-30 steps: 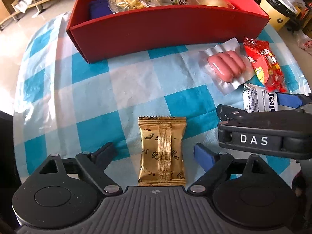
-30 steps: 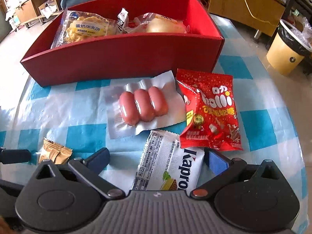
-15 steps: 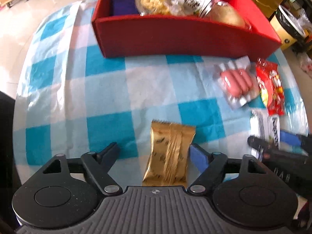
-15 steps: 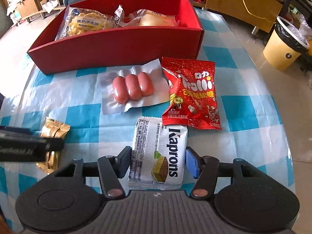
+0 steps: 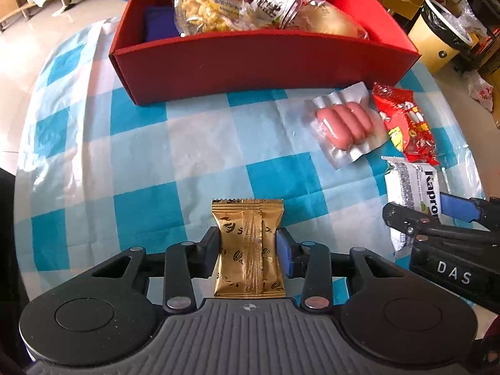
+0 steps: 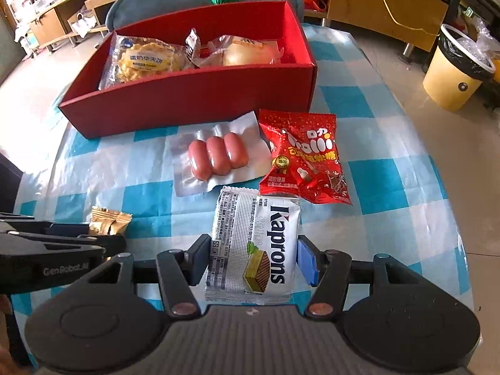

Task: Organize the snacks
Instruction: 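Regrip the gold packet with the left tool while the right tool grasps the Kaprons wafer, then lift the Kaprons wafer with the right tool while the left tool regrips the gold packet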

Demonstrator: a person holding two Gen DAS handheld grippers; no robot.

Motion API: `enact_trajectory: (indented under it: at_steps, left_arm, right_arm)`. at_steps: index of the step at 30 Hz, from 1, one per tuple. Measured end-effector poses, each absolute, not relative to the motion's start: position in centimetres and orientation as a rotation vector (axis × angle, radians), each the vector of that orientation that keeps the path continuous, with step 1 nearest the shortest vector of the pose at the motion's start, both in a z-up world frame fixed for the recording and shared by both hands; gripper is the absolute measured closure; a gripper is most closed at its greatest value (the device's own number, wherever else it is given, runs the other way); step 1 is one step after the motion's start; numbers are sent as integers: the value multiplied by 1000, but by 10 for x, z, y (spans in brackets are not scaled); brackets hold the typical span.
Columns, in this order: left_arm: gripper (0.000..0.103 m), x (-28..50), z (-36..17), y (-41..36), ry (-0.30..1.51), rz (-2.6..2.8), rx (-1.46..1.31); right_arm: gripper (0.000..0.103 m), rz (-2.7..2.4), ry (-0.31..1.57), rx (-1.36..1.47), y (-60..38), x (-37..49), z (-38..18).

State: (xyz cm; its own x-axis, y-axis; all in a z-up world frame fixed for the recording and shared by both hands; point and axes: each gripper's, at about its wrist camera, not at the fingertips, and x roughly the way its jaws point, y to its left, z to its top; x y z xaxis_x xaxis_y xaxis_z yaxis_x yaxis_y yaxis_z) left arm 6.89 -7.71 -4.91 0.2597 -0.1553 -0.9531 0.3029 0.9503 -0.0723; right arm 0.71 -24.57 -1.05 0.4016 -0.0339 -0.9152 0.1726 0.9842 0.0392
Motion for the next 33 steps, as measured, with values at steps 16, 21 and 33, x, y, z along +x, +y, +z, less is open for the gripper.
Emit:
enact_trajectory:
  at_steps: [16, 21, 33]
  left_arm:
    - [56, 68, -19, -84, 1171, -318, 125]
    - [56, 68, -12, -84, 1139, -320, 130]
    - [56, 72, -10, -83, 1133, -318, 129]
  right_arm:
    - [51, -109, 1088, 114, -235, 16, 6]
    - [52, -106, 1065, 114, -234, 19, 13]
    - [66, -81, 1108, 164, -240, 23, 9]
